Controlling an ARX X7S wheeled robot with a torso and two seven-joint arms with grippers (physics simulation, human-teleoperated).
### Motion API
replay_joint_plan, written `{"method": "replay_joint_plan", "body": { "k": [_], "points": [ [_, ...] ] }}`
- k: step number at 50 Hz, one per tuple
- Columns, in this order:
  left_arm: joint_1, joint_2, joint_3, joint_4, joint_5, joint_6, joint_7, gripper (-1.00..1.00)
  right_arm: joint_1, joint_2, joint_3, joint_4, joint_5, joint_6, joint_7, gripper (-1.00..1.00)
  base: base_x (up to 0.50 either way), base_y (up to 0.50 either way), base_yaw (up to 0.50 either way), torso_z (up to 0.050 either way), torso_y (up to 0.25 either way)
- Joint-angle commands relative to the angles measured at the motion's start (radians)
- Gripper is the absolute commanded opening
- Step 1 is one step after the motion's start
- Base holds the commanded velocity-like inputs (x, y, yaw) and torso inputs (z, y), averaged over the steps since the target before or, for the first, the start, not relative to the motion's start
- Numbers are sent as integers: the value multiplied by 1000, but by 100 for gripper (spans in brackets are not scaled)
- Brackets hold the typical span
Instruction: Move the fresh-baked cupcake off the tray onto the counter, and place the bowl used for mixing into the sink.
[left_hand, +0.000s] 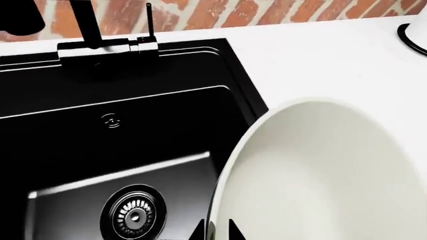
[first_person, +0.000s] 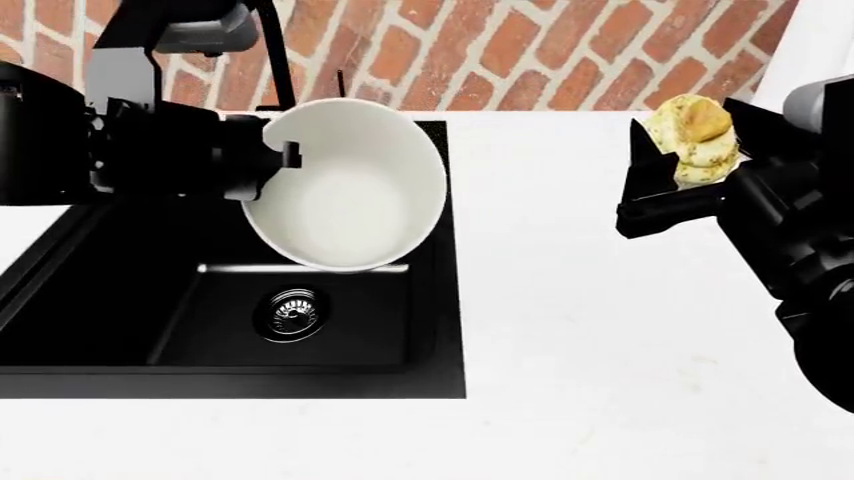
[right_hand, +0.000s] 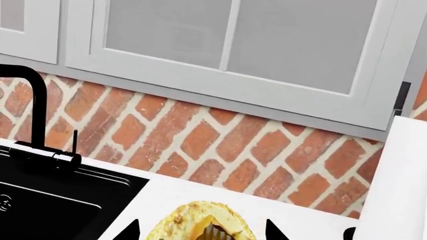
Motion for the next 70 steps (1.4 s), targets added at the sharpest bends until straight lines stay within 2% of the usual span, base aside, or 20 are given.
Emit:
{"method": "replay_joint_plan", "body": {
  "k": [1, 19, 50, 70],
  "points": [
    [38, -13, -8, -16, 10, 43, 0, -100, -2, 0, 0, -2, -22, 0, -15, -100, 0, 0, 0, 0, 0],
    [62, -27, -9, -6, 24, 59, 3, -100, 40, -35, -64, 38, -26, 42, -33, -100, 0, 0, 0, 0, 1],
    [76, -53, -15, 17, 27, 70, -11, -100, 281, -268, -344, 480, -261, 78, -180, -100, 0, 0, 0, 0, 0],
    [72, -62, -20, 30, 23, 70, -28, -100, 312, -330, -445, 624, -336, 68, -238, -100, 0, 0, 0, 0, 0]
  ]
}}
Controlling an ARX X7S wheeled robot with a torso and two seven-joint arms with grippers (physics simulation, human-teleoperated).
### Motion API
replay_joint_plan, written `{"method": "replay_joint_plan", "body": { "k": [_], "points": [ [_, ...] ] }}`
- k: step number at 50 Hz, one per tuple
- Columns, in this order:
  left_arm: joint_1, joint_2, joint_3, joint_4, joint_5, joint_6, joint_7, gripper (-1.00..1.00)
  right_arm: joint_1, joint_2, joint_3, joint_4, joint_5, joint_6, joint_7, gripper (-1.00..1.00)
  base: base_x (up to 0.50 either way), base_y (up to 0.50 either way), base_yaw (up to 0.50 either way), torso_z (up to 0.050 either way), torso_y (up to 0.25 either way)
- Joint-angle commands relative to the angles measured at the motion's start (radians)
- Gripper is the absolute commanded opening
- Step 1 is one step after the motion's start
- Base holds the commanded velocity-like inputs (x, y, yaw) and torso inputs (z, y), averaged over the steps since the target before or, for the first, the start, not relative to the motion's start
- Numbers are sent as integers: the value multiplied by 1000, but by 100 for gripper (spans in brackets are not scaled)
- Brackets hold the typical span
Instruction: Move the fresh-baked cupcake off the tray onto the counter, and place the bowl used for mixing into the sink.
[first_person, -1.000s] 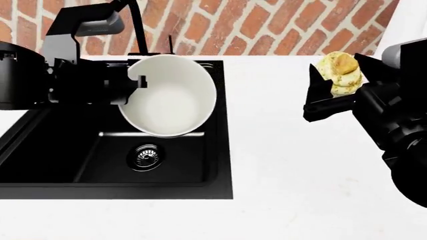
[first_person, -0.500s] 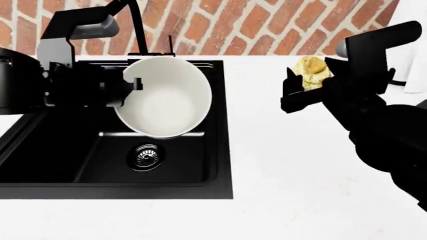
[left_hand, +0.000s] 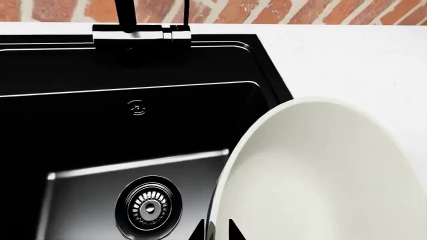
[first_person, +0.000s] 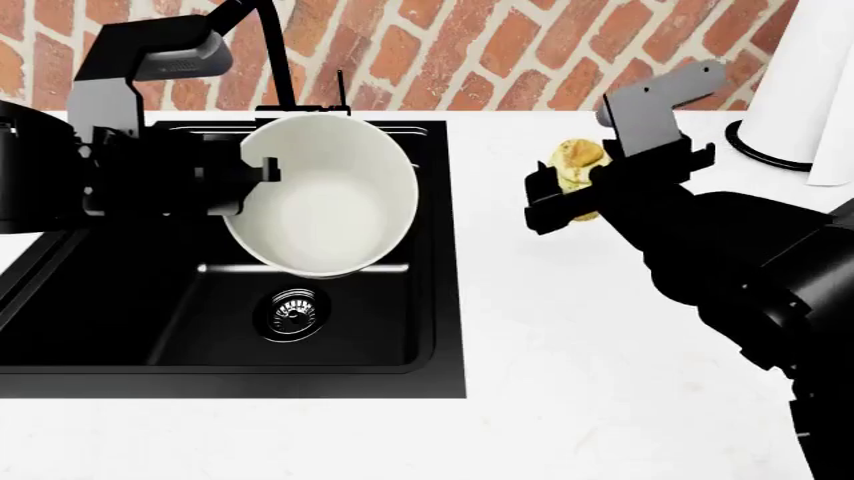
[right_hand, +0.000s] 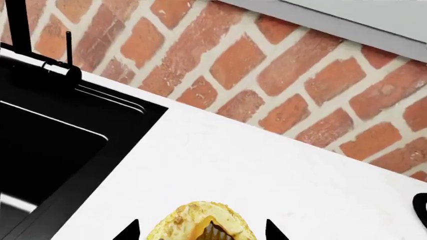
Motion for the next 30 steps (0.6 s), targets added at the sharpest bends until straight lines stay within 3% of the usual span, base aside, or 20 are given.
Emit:
{"method": "replay_joint_plan", "body": {
  "k": [1, 30],
  "points": [
    [-3, -1, -9, 1, 1, 7, -4, -100, 20, -39, -56, 87, -63, -8, -46, -100, 0, 0, 0, 0, 0],
    [1, -21, -17, 17, -8, 9, -21, -100, -5, -54, -104, 166, -106, -27, -58, -100, 0, 0, 0, 0, 0]
  ]
}}
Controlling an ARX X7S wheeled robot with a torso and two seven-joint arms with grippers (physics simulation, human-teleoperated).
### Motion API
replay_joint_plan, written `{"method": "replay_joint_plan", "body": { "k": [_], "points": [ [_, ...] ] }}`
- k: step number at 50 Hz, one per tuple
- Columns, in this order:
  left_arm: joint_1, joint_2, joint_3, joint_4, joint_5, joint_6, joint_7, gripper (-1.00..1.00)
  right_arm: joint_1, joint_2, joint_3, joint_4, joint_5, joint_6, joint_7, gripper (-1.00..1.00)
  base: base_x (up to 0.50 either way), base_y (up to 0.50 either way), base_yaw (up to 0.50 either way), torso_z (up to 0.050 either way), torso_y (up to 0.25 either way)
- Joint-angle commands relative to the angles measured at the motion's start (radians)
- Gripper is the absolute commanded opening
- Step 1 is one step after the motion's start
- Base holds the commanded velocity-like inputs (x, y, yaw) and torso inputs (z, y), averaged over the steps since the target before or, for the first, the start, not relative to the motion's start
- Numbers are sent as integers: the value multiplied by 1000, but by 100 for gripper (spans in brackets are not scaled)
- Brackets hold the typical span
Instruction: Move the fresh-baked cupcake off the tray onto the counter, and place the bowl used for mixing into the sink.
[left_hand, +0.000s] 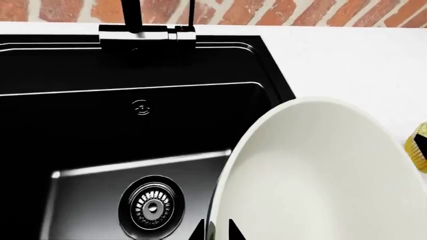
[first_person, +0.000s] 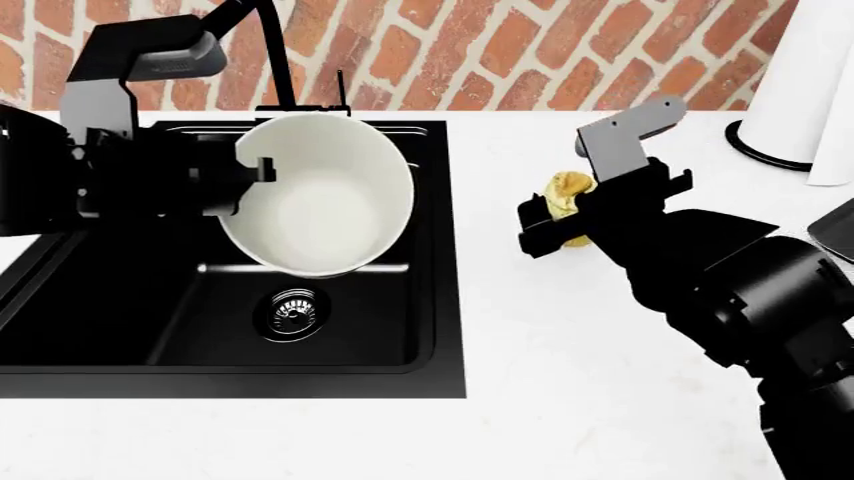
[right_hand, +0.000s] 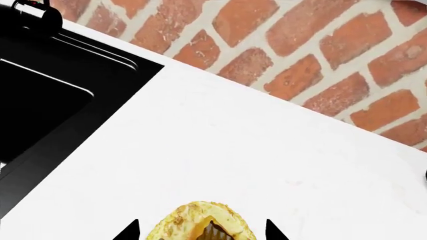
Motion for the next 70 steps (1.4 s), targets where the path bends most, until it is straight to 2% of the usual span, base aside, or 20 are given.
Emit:
{"method": "replay_joint_plan", "body": {
  "k": [1, 27, 28, 53, 70],
  "points": [
    [-4, -8, -10, 5, -3, 5, -8, -100, -2, -8, -19, 25, -32, -3, -21, -100, 0, 0, 0, 0, 0],
    [3, 4, -7, -5, 10, 4, 0, -100, -22, -30, -29, 100, -42, -32, -38, -100, 0, 0, 0, 0, 0],
    [3, 4, -7, -5, 9, 3, 1, -100, -22, -31, -22, 99, -32, -26, -37, 100, 0, 0, 0, 0, 0],
    [-7, 12, -9, -9, 12, -7, 4, -100, -7, -5, 3, 34, -19, -29, -20, 100, 0, 0, 0, 0, 0],
    [3, 10, -8, -7, 20, -4, 6, -100, 3, 38, 103, -81, 58, -43, 5, 100, 0, 0, 0, 0, 0]
  ]
}}
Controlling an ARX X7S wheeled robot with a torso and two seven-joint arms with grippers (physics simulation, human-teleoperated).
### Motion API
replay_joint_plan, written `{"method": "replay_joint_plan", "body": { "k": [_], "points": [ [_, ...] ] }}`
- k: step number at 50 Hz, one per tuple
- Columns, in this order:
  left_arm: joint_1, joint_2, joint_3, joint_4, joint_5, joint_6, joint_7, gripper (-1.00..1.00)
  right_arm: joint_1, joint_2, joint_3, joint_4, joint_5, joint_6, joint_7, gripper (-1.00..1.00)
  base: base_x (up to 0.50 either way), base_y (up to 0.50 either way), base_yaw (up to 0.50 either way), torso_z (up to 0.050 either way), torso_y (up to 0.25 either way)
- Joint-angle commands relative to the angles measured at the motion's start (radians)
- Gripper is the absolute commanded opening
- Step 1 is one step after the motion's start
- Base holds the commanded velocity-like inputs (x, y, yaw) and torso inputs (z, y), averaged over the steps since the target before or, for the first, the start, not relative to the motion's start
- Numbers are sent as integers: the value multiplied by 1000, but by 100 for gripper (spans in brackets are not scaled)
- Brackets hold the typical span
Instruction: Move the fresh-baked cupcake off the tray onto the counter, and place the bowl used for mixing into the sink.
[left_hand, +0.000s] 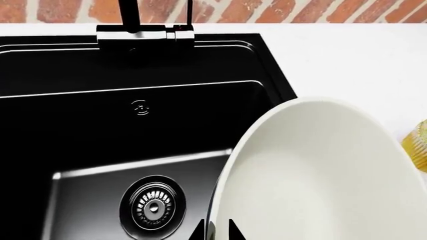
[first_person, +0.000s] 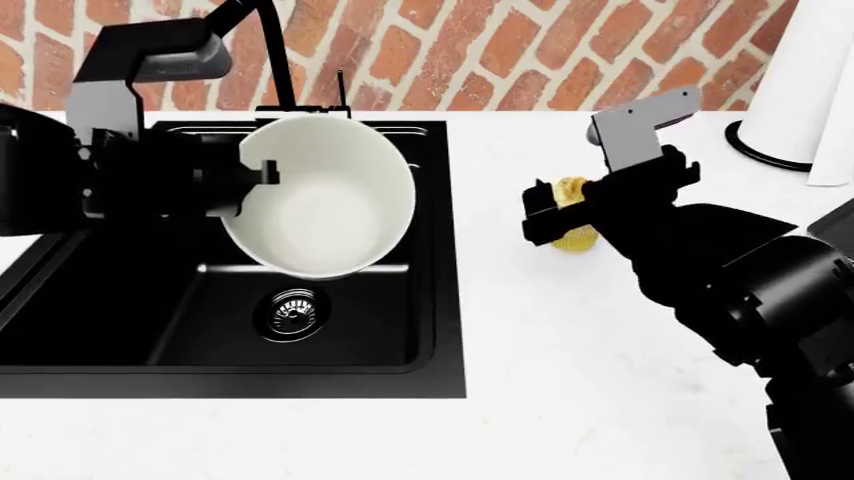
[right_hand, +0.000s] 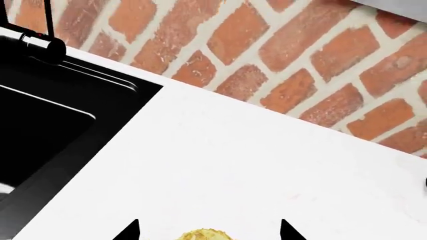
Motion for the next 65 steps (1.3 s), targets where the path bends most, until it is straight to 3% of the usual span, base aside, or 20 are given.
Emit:
{"method": "replay_joint_plan", "body": {
  "k": [1, 38, 65],
  "points": [
    [3, -2, -6, 0, 5, 8, -1, -100, 10, 32, 75, -85, 56, -8, 22, 100, 0, 0, 0, 0, 0],
    [76, 55, 25, -118, 64, 51, 43, -100, 134, 185, 357, -490, 372, 137, 211, 100, 0, 0, 0, 0, 0],
    [109, 89, 32, -185, 73, 88, 24, -100, 109, 208, 388, -537, 412, 125, 222, 100, 0, 0, 0, 0, 0]
  ]
}}
